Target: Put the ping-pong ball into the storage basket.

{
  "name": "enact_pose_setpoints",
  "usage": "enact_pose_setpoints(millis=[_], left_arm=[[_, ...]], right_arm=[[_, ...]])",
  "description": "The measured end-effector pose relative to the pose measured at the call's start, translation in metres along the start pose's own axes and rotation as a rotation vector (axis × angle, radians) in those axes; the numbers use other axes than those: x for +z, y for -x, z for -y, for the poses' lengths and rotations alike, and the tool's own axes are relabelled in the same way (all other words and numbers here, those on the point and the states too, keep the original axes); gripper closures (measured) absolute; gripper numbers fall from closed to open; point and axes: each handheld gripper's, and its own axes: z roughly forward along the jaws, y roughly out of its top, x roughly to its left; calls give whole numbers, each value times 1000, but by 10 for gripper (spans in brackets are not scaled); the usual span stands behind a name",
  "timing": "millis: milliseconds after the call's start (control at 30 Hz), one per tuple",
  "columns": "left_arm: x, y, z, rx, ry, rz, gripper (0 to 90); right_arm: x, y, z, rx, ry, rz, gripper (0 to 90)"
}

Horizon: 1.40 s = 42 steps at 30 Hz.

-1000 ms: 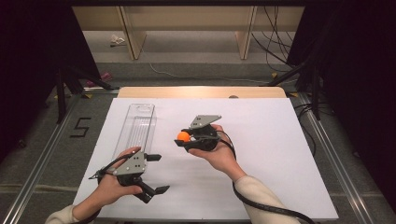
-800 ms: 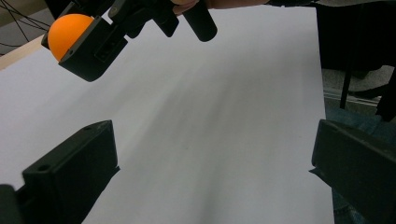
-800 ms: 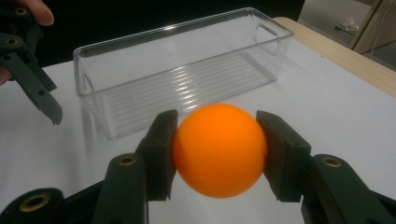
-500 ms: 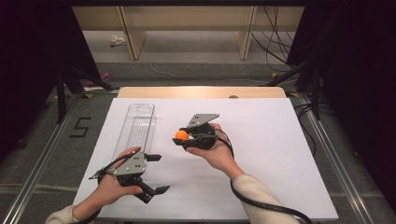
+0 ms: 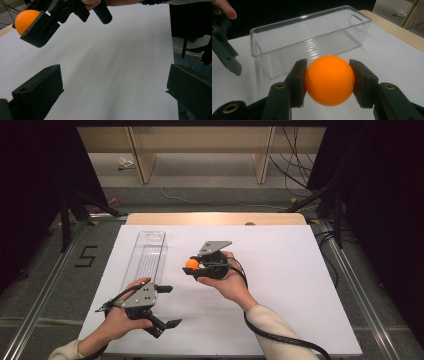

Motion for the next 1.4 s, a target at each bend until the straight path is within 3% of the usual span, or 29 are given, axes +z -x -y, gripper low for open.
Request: enact_pose_setpoints(millis=[1400], left_arm=[[1, 1, 0, 2, 0, 4, 0]], right_arm=[[14, 1, -15, 5, 21, -11, 516]])
